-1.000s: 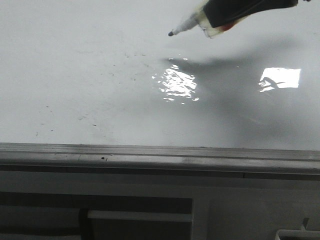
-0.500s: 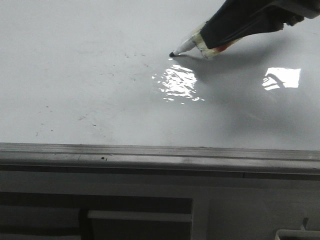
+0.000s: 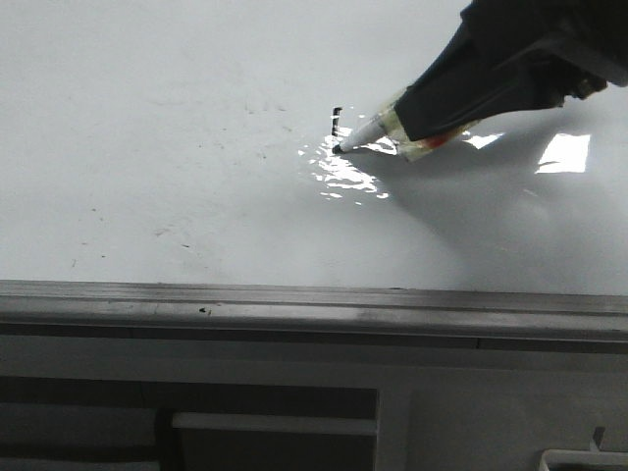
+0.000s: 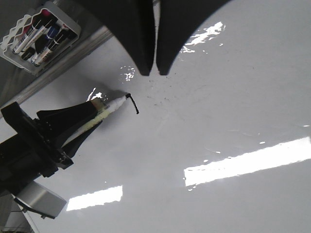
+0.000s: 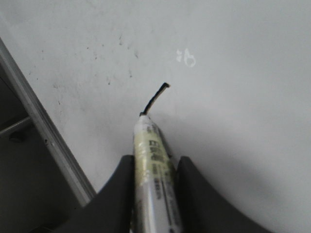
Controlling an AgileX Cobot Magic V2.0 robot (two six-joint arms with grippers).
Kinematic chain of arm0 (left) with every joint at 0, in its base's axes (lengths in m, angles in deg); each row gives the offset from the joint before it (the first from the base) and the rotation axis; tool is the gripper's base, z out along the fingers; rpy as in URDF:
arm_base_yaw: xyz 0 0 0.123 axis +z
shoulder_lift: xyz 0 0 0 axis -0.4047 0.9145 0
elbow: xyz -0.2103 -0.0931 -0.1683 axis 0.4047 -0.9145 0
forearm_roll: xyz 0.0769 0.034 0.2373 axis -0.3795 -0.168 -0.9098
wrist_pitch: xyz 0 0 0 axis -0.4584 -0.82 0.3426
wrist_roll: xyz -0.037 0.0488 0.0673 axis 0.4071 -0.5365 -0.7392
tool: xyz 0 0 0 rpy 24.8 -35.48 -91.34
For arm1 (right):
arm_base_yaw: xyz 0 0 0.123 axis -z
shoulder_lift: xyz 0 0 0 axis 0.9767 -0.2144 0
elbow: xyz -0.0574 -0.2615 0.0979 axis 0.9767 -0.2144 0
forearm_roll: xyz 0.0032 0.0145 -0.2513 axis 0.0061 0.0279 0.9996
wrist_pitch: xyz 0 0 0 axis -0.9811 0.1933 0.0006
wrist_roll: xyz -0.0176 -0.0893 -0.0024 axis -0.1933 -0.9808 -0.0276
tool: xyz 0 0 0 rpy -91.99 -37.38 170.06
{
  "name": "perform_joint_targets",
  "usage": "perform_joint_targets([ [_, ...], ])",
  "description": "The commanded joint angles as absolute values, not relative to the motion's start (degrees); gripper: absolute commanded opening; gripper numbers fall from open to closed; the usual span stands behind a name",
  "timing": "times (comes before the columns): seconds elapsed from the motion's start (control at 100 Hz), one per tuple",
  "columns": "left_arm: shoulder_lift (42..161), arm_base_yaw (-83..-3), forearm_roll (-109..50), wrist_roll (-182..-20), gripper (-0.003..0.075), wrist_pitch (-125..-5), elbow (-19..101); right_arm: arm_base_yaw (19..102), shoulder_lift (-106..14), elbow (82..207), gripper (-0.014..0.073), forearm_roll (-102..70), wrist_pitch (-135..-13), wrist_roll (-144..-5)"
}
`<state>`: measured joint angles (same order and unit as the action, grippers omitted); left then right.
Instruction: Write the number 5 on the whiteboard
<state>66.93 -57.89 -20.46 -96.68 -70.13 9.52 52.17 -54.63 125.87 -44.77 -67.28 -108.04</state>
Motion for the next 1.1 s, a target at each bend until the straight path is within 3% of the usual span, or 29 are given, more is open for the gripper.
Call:
perform_joint_targets([
  [0.0,67.16,-57.79,-19.24,-96.16,-0.0020,-66.54,11.01,52.74,-54.14,126.19,-0.0042,-44.14,-70.39,-107.40],
  [0.33,67.16,-57.79,-19.24,-96.16,-0.0020,-66.54,11.01,53.69,-52.09,126.19,-0.0042,-41.97,-70.35,-107.28],
  [0.67,67.16,-57.79,-19.24,-96.16,-0.0020,-66.54,11.01,58.98,-49.25,126.05,-0.0041,-40.88,-62.15,-104.56],
  [1.09,67.16,-57.79,-19.24,-96.16,-0.0020,-66.54,11.01,51.89,-54.80,124.73,-0.0041,-43.04,-66.26,-100.96],
])
